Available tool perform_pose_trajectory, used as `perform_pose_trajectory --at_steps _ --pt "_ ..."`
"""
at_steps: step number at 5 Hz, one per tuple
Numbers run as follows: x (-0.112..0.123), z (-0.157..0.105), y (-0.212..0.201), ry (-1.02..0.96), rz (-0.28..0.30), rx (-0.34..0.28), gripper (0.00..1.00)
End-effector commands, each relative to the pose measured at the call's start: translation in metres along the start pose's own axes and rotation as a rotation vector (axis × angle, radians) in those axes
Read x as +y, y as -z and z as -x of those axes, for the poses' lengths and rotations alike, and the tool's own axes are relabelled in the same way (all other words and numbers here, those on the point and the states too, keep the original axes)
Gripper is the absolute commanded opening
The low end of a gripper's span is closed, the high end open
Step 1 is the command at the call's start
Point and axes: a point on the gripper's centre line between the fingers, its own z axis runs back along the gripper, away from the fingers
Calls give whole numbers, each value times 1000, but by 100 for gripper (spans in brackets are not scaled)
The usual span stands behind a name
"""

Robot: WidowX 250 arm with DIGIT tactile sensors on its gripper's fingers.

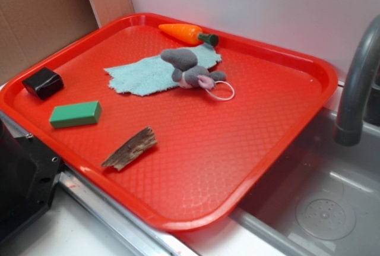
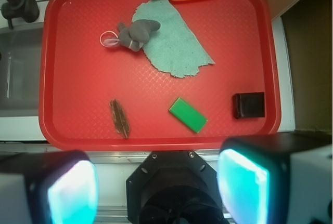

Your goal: Grab the gray animal.

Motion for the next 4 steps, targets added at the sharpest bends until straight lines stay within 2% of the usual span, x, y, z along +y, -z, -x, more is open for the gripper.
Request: perform_pose_trajectory --at_steps 1,3,4 --pt "0 0 0 0 0 0 100" --pt "10 -18 15 -397 62 -103 100" --pt "17 -36 32 -612 67 -195 100"
